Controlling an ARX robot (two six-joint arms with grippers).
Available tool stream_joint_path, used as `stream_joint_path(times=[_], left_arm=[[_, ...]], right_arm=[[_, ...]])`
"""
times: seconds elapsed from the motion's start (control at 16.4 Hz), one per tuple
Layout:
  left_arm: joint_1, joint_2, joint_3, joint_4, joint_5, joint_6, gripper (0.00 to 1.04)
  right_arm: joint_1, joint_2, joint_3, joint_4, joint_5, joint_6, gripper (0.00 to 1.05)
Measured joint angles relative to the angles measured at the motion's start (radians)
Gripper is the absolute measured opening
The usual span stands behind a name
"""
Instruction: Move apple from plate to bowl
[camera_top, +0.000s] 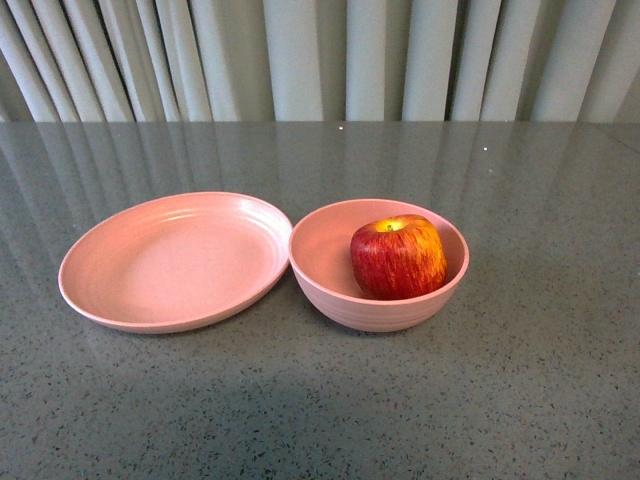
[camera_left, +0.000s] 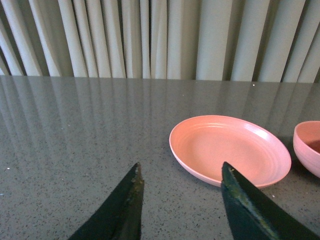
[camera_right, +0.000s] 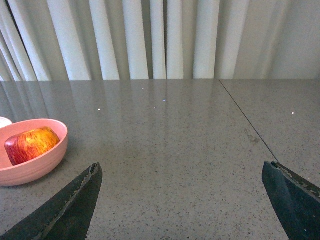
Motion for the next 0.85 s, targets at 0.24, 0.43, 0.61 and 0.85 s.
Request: stream_joint_path(times=[0.24,0.43,0.61,0.85], left_arm=[[0.000,0.000,0.000,0.000,0.000,0.000,0.90],[0.000,0.000,0.000,0.000,0.000,0.003,0.98],[0.000,0.000,0.000,0.000,0.000,0.003,0.98],[0.000,0.000,0.000,0.000,0.000,0.003,0.98]], right_arm=[[0.000,0.000,0.000,0.000,0.000,0.000,0.98],[0.000,0.000,0.000,0.000,0.000,0.000,0.98],[0.000,0.000,0.000,0.000,0.000,0.000,0.98],[0.000,0.000,0.000,0.000,0.000,0.000,0.98]])
